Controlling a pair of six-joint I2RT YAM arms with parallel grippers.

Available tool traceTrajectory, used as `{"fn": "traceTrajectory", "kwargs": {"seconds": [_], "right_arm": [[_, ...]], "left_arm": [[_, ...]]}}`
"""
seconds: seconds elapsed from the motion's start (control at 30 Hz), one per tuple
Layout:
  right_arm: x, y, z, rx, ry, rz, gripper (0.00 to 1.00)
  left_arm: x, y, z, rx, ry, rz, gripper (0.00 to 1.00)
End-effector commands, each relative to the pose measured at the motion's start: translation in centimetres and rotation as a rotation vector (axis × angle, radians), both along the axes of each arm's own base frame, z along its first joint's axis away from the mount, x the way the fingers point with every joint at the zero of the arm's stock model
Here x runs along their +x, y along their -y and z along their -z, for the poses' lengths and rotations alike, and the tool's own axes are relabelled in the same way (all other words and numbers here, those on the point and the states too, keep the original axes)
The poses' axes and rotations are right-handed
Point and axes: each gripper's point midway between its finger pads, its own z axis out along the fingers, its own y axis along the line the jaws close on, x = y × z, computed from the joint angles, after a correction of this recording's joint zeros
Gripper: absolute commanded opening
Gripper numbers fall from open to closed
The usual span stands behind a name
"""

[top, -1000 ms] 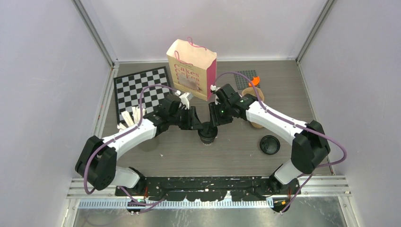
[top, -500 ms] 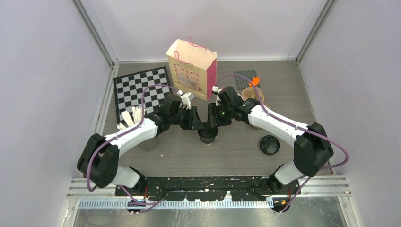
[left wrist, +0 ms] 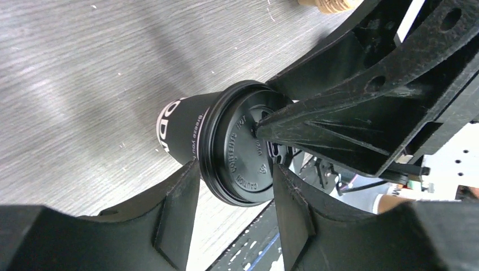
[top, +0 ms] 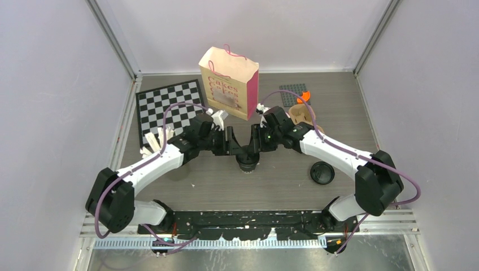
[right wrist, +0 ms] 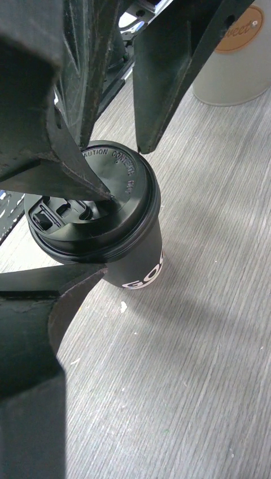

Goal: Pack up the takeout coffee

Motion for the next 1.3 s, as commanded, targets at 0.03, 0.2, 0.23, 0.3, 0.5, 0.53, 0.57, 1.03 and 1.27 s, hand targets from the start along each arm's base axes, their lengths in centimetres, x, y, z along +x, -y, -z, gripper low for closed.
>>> {"fn": "traceTrajectory", "kwargs": {"seconds": [0.03,0.2,0.23,0.3,0.5,0.53,0.57,1.03,1.27], "right_arm": [[-0.8,1.1,1.6,-0.058,-0.025,0.009,0.48],[-0.9,1.2,1.7,-0.061,-0.024,0.008,0.48],[-1.0,1.3,1.8,-0.062,-0.024,0.008,0.48],[-0.9,1.3,1.8,-0.063,-0.023,0.011,0.48],[-1.0,1.6,2.2,-0.07,-0.027,0.02,0.48],[-1.1,1.6,2.4,-0.07,-0.028,0.021,0.48],[-1.1,1.6,2.5,-0.071,-0.031,0.022,0.47],[-2.3,2.9,5.1,-0.082,-0.054,0.048,0.45],[-3.1,3.4,7.2,-0.089,-0.083,0.047,0.44]], "left_arm": [[-1.1,0.2,-0.4,-0.074,-0.061,-0.033,0.52],[-1.7,0.2,0.4,-0.114,-0.098,-0.056,0.52],[-1.7,0.3,0.3,-0.123,-0.099,-0.06,0.52],[-1.6,0.4,0.1,-0.136,-0.095,-0.065,0.52],[-1.9,0.2,0.9,-0.134,-0.129,-0.086,0.47],[-2.0,0.0,1.3,-0.129,-0.14,-0.092,0.46],[-2.2,-0.1,1.8,-0.122,-0.15,-0.099,0.45],[-3.1,-1.5,7.7,0.015,-0.175,-0.11,0.32],[-4.0,-2.0,9.5,0.082,-0.177,-0.094,0.28]]}}
